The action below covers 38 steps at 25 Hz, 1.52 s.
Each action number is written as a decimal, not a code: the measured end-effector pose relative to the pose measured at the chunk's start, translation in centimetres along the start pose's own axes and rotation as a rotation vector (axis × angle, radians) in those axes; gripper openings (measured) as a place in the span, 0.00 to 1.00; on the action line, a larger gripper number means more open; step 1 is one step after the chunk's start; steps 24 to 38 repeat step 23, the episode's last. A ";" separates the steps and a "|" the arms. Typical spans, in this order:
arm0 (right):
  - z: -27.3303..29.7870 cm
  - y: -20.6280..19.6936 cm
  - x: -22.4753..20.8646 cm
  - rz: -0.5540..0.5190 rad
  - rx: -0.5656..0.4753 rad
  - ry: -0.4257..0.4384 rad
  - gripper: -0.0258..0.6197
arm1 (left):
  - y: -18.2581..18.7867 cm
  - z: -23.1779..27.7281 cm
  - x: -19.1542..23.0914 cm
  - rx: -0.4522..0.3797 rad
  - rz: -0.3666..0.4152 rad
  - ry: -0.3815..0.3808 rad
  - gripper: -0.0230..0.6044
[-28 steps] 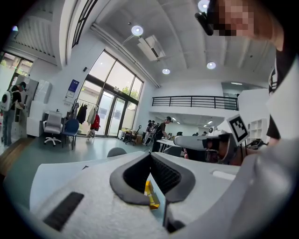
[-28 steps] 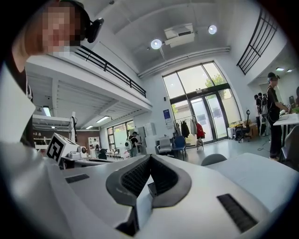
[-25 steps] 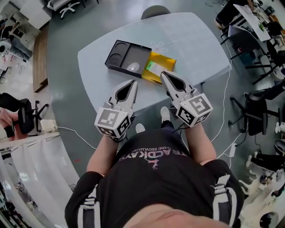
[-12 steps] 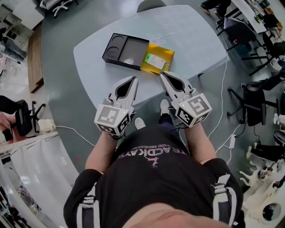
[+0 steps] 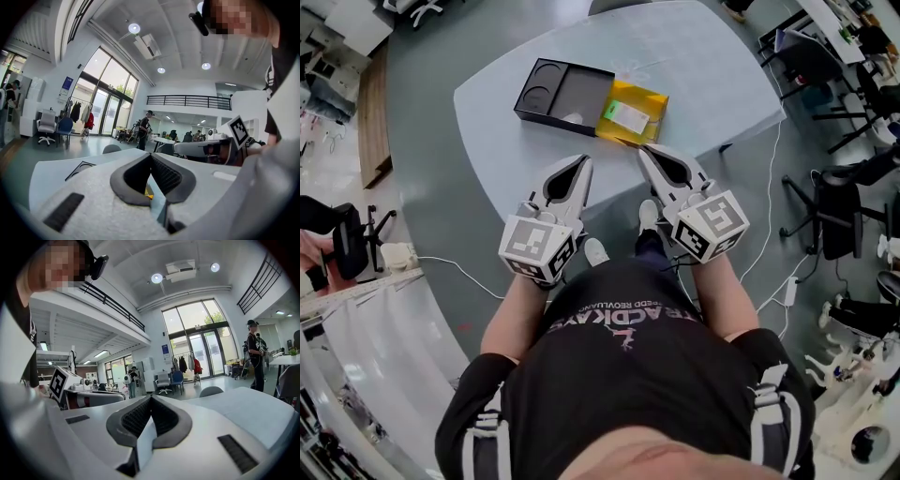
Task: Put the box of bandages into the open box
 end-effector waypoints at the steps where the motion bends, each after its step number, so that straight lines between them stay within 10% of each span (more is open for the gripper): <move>1: -0.1 -0.1 0.0 -0.001 0.000 0.000 0.06 | -0.1 0.0 -0.1 0.001 -0.001 -0.001 0.06; 38: -1.2 0.2 -0.2 0.010 -0.026 -0.014 0.06 | -0.3 0.1 -0.8 0.013 -0.003 -0.005 0.06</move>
Point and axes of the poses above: the fingertips, and each gripper's own axes: z forward along the fingers, x to its left, y out of its top, the point moved 7 cm from there along -z, backward along the fingers, and after that the axes turned 14 degrees about -z, right-handed, at the moved point
